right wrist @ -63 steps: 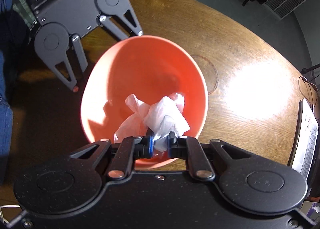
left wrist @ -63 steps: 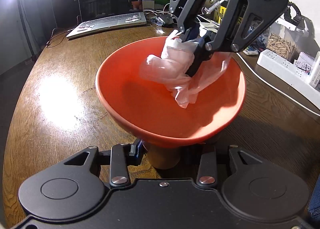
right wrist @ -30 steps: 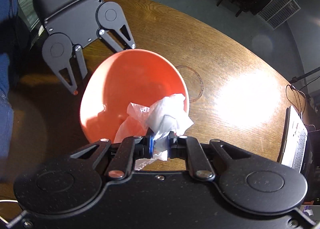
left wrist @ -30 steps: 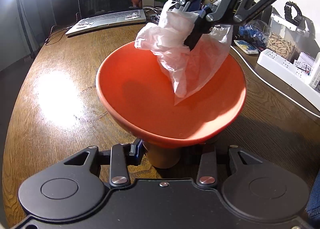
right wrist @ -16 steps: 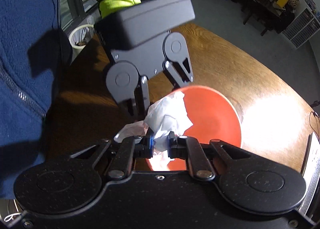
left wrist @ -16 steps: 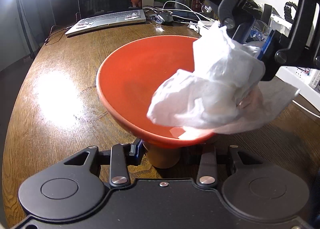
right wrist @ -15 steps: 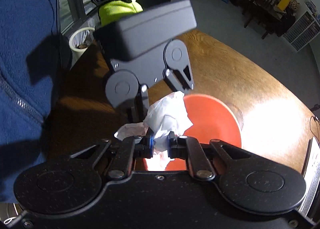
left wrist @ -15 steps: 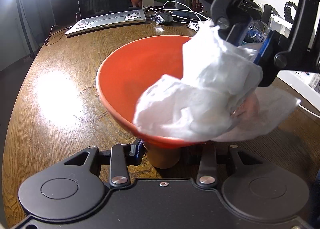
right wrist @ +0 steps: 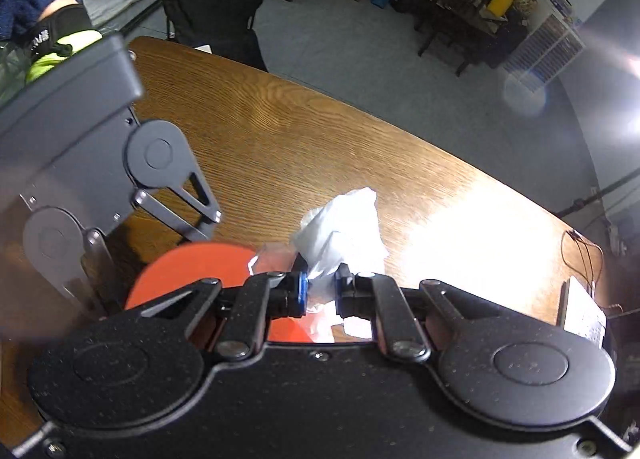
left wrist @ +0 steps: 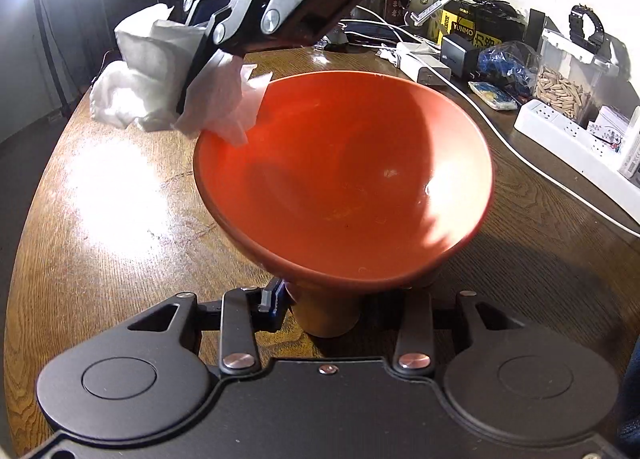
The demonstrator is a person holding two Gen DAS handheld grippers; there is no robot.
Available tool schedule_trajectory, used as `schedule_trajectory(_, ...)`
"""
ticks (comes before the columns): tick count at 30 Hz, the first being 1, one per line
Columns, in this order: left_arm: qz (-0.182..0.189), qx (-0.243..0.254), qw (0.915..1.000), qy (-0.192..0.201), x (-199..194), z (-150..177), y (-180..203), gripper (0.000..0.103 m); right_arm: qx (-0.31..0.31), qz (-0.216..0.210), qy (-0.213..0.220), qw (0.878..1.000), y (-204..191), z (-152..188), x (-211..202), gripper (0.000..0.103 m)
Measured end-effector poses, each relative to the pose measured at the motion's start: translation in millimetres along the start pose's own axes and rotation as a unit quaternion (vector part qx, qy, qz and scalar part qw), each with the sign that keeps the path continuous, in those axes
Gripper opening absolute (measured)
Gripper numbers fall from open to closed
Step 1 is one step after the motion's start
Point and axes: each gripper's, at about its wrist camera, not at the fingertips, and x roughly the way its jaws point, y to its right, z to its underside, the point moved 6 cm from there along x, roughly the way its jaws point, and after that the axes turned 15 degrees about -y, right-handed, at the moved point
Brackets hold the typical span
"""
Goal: Clean bowl
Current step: 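Wipe the bag over the bowl rim with the right tool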
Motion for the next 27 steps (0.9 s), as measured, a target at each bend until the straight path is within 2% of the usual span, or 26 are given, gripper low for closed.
schedule_trajectory(8,0.002,0.002,1.0000,0.003,0.0,-0.7,-2.5,0.038,0.012,0.016,-0.065,0.998,6.0,52.0,5.8,0.013)
schedule_trajectory(15,0.003,0.005,1.0000,0.004,-0.2,-1.7,-1.8,0.038,-0.019,-0.007,-0.107,0.994,-33.3,85.6,-0.9,0.014)
schedule_trajectory(21,0.004,0.005,1.0000,0.006,-0.7,-1.6,-2.0,0.038,-0.066,-0.043,-0.114,0.990,-82.3,87.4,-13.8,0.014)
schedule_trajectory(24,0.004,0.003,1.0000,0.006,-0.3,-2.0,-1.5,0.038,-0.091,-0.068,-0.101,0.988,-102.6,80.8,-24.5,0.014)
schedule_trajectory(27,0.003,0.003,1.0000,0.007,-0.5,-1.9,-1.3,0.038,-0.105,-0.084,-0.073,0.988,-116.8,58.9,-34.3,0.014)
